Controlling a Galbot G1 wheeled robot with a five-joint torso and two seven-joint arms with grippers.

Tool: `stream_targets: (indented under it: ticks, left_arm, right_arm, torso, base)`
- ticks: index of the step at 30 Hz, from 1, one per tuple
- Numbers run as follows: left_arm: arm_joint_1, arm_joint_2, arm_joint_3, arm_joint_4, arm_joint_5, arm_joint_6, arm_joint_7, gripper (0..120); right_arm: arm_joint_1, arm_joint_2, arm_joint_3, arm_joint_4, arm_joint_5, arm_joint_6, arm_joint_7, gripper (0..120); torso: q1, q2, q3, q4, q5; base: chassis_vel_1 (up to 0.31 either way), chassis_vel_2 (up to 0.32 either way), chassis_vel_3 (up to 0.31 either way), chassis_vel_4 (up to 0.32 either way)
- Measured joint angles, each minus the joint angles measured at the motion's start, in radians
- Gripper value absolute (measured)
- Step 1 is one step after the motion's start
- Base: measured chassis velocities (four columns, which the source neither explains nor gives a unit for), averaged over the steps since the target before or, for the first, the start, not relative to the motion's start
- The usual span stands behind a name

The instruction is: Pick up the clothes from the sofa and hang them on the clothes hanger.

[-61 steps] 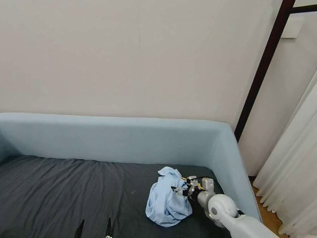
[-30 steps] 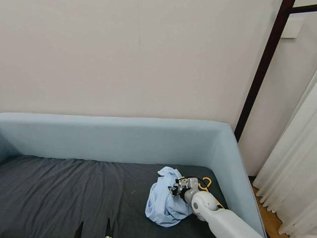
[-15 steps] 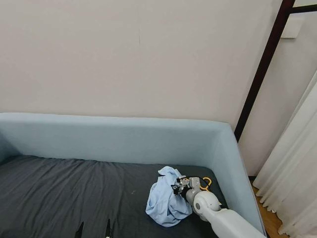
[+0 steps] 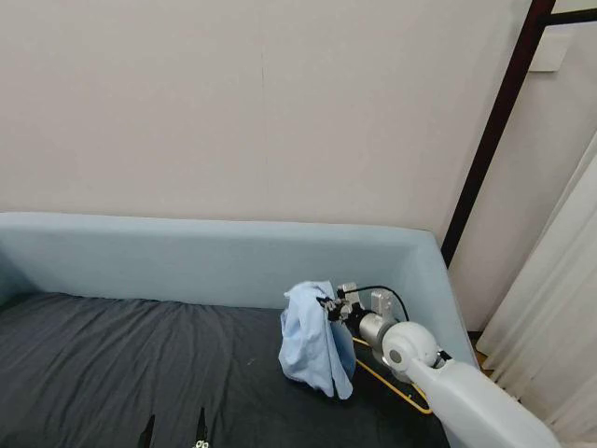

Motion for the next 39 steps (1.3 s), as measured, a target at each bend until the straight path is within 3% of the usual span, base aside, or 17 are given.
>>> stream_targets:
  ticks: [9, 14, 26, 31, 35, 36, 39]
  left_arm:
    - [-0.002, -0.003, -0.006, -0.008, -0.004, 0.001, -0.004, 98]
    - [-0.001, -0.011, -0.022, -0.014, -0.018, -0.001, -0.008, 98]
    - [0.015, -0.035, -0.029, -0.025, -0.017, -0.009, -0.009, 98]
    - [0.024, -0.040, -0.023, -0.024, -0.005, -0.008, -0.010, 98]
    - [0.040, -0.038, -0.020, -0.017, 0.012, -0.010, -0.008, 98]
    - [0.040, -0.038, -0.020, -0.017, 0.012, -0.010, -0.008, 98]
    - [0.046, -0.035, -0.018, -0.010, 0.017, -0.010, -0.007, 98]
  right_arm:
    - [0.262, 0.007, -0.104, 0.053, 0.151, -0.011, 0.021, 0]
    - [0.399, 0.076, -0.178, 0.051, 0.257, 0.003, 0.034, 0]
    - [0.493, 0.142, -0.180, 0.077, 0.426, 0.065, 0.097, 0]
    - [0.312, 0.093, -0.139, 0.064, 0.364, 0.090, 0.080, 0]
    - [-0.049, 0.041, -0.045, -0.079, 0.174, 0.128, -0.008, 0]
    - [-0.049, 0.041, -0.045, -0.079, 0.174, 0.128, -0.008, 0]
    - [-0.239, 0.036, 0.014, -0.149, 0.056, 0.158, -0.062, 0]
  torso:
    - [0.000, 0.000, 0.000, 0.0001, -0.0003]
    - [0.000, 0.000, 0.000, 0.0003, -0.0003]
    - [0.000, 0.000, 0.000, 0.0003, -0.0004]
    - [0.000, 0.000, 0.000, 0.0006, 0.0001]
    - [0.000, 0.000, 0.000, -0.0006, 0.0012]
    - [0.000, 0.000, 0.000, -0.0006, 0.0012]
    - [0.000, 0.000, 0.000, 0.0000, 0.0002]
  base:
    - [0.000, 0.000, 0.000, 0.000]
    - [0.000, 0.000, 0.000, 0.000]
    - [0.000, 0.000, 0.000, 0.000]
    - [0.000, 0.000, 0.000, 0.000]
    - [0.000, 0.000, 0.000, 0.000]
    - [0.000, 0.000, 0.000, 0.000]
    - [0.000, 0.000, 0.000, 0.000]
